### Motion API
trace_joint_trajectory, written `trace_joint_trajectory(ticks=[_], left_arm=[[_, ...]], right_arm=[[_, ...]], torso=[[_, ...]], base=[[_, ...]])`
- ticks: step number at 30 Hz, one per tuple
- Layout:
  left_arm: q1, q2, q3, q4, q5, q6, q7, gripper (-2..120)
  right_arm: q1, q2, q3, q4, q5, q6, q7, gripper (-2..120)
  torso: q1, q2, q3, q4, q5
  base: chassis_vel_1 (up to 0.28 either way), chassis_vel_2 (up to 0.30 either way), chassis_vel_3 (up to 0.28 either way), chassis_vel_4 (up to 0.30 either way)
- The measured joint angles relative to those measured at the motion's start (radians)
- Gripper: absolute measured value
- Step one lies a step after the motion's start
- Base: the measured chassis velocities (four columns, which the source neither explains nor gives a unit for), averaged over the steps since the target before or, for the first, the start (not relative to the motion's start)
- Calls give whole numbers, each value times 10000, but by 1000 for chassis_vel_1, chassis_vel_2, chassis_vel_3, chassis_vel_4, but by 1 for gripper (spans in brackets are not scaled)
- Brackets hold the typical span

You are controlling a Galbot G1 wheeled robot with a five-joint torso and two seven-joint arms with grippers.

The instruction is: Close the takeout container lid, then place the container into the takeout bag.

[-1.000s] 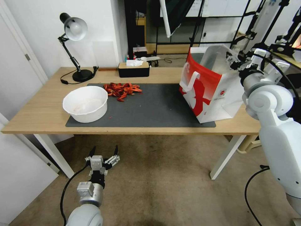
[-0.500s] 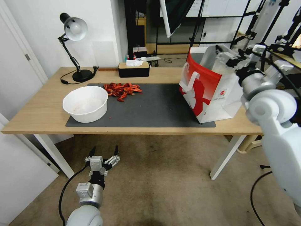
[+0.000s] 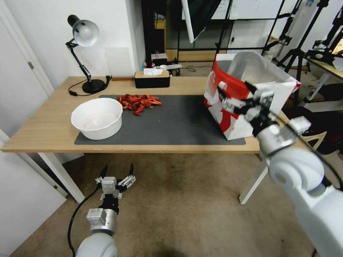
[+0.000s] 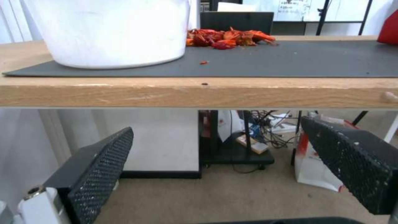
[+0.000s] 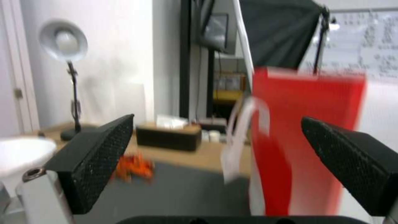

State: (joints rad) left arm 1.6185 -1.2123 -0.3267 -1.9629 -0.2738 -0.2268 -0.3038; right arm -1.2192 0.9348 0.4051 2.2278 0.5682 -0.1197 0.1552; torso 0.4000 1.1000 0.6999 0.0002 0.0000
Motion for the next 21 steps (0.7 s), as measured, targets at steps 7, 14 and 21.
trace_joint_trajectory(ticks=[7,14,21], left_arm=[[88,-38,-9,-59,-48,-137,305,100],[155,10,-20,-66,-347,-325,939,100],[128,53,-18,18,-485,-528,1309,100]], right_arm=[[-1748,626,34,-257,-963,1379,201,100],[-2851,1564,-87,-956,-1926,2815,264,100],[-3446,2317,-296,-1802,-2653,3751,340,100]], torso=[[-1,-1,0,-3,0],[-1,-1,0,-2,-2],[-1,-1,1,-2,0]], base=[[0,0,0,0],[0,0,0,0],[0,0,0,0]])
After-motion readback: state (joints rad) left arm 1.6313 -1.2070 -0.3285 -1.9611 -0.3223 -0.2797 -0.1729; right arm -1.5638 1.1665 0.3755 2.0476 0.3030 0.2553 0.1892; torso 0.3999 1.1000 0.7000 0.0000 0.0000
